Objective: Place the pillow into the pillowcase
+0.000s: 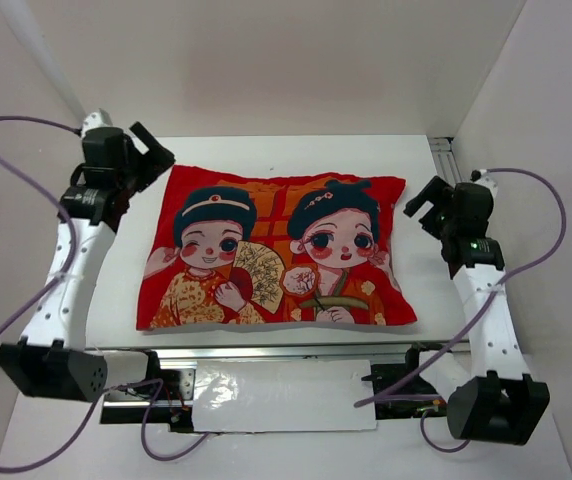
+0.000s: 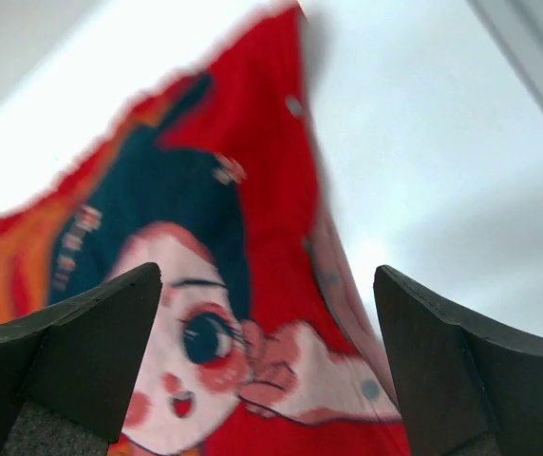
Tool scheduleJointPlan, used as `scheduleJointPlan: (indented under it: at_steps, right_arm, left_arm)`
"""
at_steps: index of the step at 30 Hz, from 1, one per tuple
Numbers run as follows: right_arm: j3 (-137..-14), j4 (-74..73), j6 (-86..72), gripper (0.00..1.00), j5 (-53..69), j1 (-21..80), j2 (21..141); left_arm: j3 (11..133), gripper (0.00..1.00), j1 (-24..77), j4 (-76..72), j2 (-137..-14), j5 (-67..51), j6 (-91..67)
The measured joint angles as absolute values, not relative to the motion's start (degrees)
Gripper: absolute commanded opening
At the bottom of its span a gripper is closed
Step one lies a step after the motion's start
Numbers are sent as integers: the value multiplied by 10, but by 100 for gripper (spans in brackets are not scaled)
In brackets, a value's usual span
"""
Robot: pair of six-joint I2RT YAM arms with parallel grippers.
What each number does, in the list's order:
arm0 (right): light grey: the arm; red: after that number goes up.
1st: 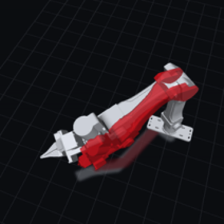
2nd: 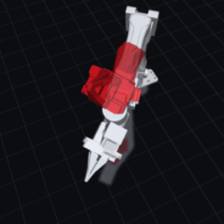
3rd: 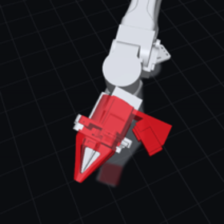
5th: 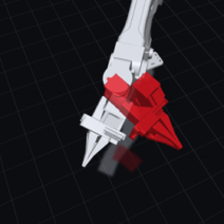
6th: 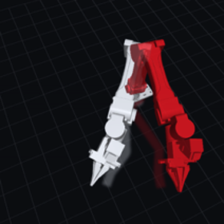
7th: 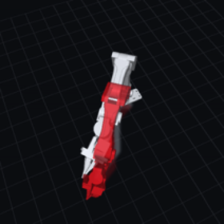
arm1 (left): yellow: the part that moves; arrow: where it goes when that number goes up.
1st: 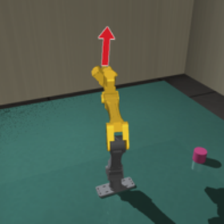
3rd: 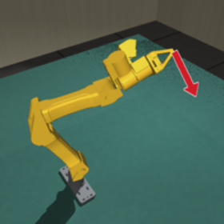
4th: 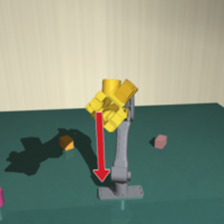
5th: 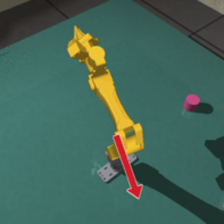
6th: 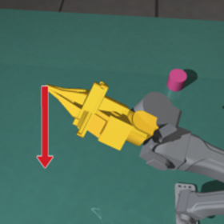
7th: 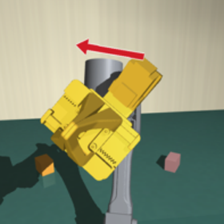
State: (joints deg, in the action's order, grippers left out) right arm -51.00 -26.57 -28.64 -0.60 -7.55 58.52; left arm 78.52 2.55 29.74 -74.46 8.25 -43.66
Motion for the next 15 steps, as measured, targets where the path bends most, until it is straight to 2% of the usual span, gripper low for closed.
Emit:
scheduleJointPlan:
  at_steps: [5, 15]
  right_arm:
    - [-557, -260, -287, 100, -44, -59, 551]
    - [-578, -261, -282, 100, -67, -49, 577]
  left_arm:
    - [829, 99, 25, 353, -672, 121, -436]
    - [700, 99, 25, 416, -620, 122, -437]
